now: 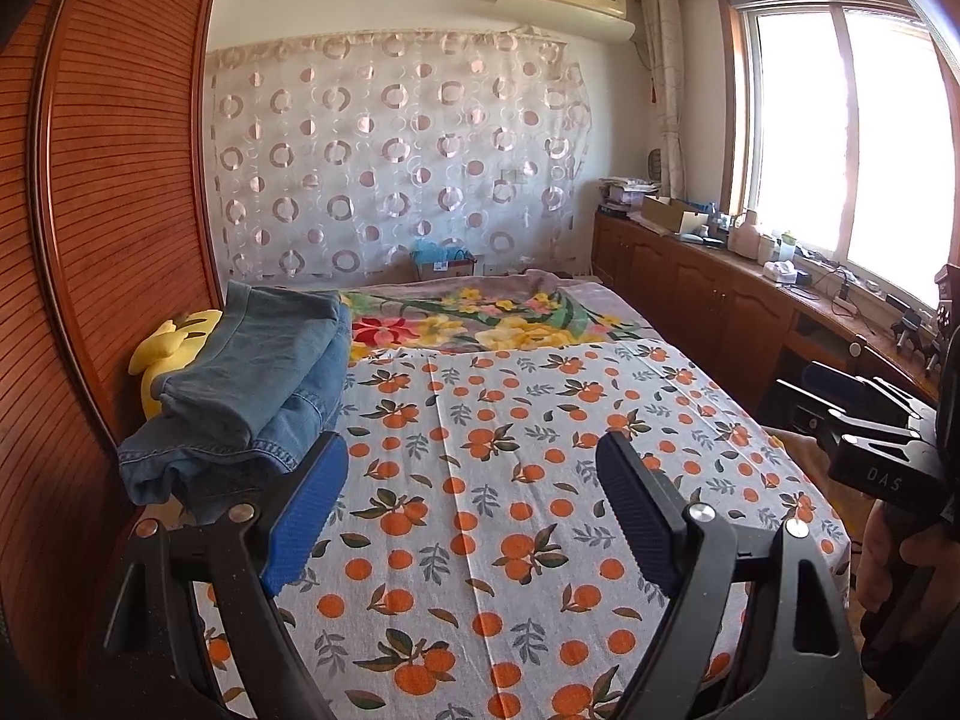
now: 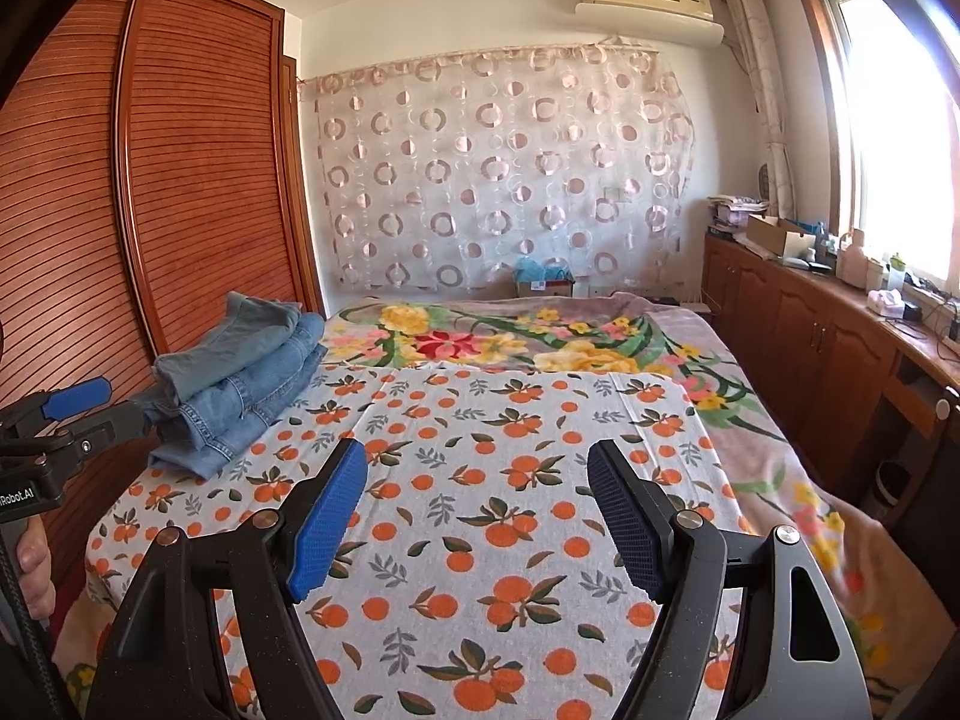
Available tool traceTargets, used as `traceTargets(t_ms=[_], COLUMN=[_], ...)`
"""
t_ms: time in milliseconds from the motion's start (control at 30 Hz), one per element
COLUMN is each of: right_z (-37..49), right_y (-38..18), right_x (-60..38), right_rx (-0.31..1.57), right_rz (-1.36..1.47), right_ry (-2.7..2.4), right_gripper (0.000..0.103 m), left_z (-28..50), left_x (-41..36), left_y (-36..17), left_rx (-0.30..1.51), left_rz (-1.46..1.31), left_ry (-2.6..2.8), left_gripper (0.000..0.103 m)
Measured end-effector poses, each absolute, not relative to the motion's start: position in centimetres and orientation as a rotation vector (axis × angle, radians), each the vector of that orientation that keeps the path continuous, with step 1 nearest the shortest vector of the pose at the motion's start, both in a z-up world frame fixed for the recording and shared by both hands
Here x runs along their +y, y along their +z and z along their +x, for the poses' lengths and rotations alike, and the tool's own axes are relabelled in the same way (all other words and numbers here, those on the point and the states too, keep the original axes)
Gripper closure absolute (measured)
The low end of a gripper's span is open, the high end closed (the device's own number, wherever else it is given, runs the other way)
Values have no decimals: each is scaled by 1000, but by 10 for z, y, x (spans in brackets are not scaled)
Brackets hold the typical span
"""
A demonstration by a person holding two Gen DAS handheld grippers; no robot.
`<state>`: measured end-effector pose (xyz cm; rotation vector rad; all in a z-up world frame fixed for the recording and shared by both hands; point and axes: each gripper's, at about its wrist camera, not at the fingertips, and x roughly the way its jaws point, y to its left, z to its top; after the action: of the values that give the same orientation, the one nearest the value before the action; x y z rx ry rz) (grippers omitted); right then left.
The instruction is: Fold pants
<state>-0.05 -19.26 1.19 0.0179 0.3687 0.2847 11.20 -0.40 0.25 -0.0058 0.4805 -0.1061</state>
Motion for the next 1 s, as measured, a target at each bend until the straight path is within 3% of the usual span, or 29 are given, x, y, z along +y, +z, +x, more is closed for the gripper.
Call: traceTargets(t_ms=[1000], right_z=[-1], right_y=[7], right_x=[-199], right_rx=[361], right_rz=[12], right_ry=[299], right_gripper=[25], left_z=[108], left_x=[-3], left_y=[1], left_rx=[477], left_rz=[-6], left_ry=[-107], left_gripper=[18])
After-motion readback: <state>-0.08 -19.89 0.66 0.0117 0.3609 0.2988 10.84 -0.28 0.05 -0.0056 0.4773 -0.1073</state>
